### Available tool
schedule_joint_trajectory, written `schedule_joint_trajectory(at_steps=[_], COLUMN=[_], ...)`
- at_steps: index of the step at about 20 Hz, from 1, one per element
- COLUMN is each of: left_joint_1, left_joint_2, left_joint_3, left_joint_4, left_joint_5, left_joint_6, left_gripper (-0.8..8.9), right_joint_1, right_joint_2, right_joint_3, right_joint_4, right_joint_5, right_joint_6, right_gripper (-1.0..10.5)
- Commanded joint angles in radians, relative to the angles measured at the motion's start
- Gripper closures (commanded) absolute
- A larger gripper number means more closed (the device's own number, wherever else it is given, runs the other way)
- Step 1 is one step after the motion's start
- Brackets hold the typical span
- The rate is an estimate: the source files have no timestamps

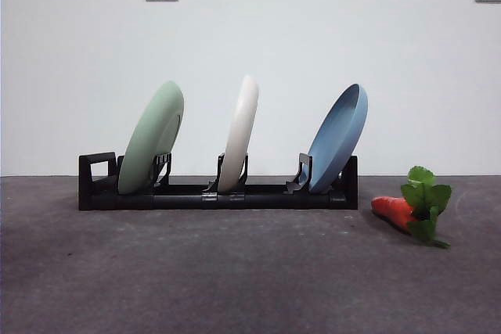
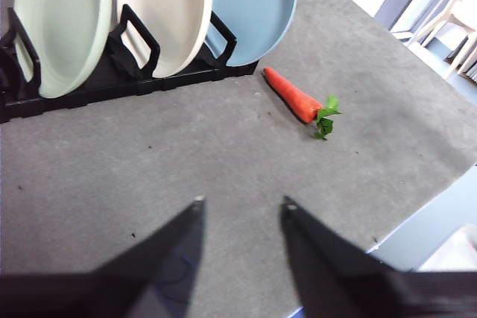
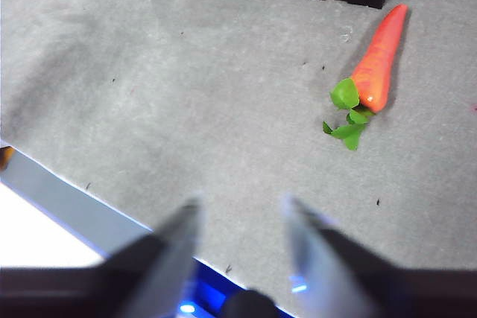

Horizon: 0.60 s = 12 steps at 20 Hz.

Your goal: Take the green plate from the plate rack,put the plate on the table,take the carrot from the table,put the carrot in the plate

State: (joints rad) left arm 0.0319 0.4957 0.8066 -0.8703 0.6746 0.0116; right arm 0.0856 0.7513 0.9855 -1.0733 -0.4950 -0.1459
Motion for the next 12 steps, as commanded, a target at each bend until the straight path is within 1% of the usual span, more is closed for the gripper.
schedule_joint_trajectory(at_steps=[1, 3, 7, 9, 12], left_joint_1=[0.003, 0.003, 0.002, -0.01, -0.059], left_joint_2=[0.0, 0.016, 0.13, 0.226, 0.389], left_joint_3=[0.006, 0.014, 0.06, 0.087, 0.138], left_joint_4=[0.024, 0.071, 0.18, 0.251, 0.355], left_joint_5=[-0.001, -0.013, -0.018, -0.016, -0.019], left_joint_6=[0.014, 0.01, 0.008, 0.008, 0.008], left_gripper=[2.45, 2.46, 2.46, 2.47, 2.47], right_joint_1=[0.002, 0.002, 0.002, 0.002, 0.002], right_joint_2=[0.0, 0.002, 0.002, 0.002, 0.01], right_joint_3=[0.002, 0.002, 0.002, 0.002, 0.002], right_joint_4=[0.006, 0.007, 0.007, 0.007, 0.007], right_joint_5=[-0.001, -0.001, -0.001, -0.001, -0.001], right_joint_6=[0.003, 0.005, 0.007, 0.007, 0.011], right_gripper=[3.2, 3.2, 3.2, 3.2, 3.2])
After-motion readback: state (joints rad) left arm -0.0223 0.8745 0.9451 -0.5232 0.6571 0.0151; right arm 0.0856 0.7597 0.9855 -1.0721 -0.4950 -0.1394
